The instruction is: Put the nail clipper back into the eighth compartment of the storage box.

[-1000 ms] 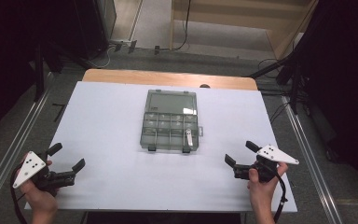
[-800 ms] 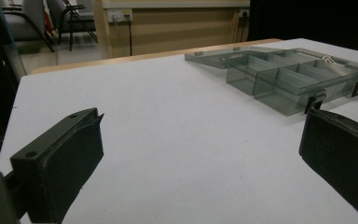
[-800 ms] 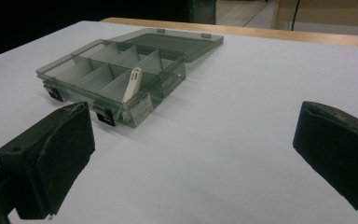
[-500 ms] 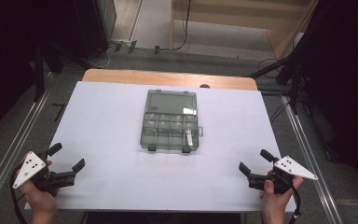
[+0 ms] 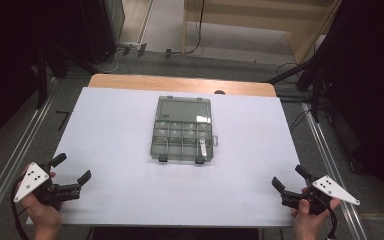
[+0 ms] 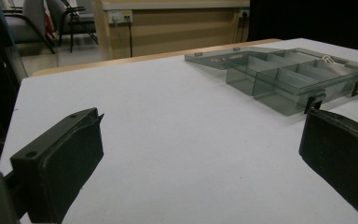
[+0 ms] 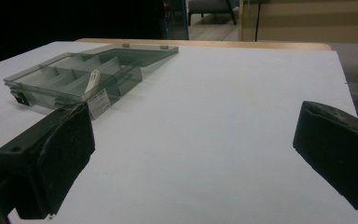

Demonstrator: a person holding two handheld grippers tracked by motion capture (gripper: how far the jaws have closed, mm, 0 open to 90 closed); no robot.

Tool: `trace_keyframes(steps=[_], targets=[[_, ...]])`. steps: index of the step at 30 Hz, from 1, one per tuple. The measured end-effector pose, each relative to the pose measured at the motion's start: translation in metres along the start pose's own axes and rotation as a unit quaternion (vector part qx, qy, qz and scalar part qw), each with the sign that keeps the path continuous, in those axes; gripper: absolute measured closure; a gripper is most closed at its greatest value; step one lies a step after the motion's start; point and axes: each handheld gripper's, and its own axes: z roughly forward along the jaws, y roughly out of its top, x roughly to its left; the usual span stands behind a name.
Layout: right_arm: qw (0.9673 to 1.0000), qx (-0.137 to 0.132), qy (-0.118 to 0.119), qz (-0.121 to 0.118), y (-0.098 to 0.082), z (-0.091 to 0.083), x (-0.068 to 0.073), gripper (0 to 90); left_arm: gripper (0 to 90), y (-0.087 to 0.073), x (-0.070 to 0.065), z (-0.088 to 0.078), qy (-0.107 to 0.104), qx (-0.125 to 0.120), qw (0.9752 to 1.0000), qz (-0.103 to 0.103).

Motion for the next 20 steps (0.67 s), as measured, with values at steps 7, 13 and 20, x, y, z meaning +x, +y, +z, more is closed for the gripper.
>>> trace_keyframes(steps=[7,13,20], targets=[[0.9998,-0.016,0.006,0.012,-0.004,-0.004,-0.008,0.0,0.0,0.0,0.0,0.0,0.0,0.0,1.0,0.001],[0.9993,-0.027,0.009,0.025,-0.007,-0.007,-0.014,0.0,0.0,0.0,0.0,0.0,0.0,0.002,1.0,0.002],[0.9992,-0.027,0.006,0.029,-0.007,-0.008,-0.015,0.0,0.0,0.0,0.0,0.001,-0.001,0.002,1.0,0.002]])
